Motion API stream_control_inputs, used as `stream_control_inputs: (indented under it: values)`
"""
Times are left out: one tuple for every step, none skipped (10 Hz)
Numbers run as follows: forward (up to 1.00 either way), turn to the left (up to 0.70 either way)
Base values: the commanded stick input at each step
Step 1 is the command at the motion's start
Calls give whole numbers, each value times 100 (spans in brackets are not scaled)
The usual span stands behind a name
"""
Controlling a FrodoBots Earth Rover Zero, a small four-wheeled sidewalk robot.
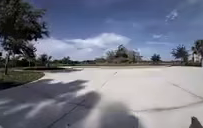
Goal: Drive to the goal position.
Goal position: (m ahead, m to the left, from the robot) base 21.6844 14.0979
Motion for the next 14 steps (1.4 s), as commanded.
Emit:
stream_control_inputs:
  values:
    - [85,0]
    - [85,0]
    - [85,0]
    - [85,0]
    - [85,0]
    - [85,0]
    - [85,0]
    - [85,0]
    - [85,0]
    - [85,0]
    - [85,0]
    - [85,0]
    - [85,0]
    - [85,0]
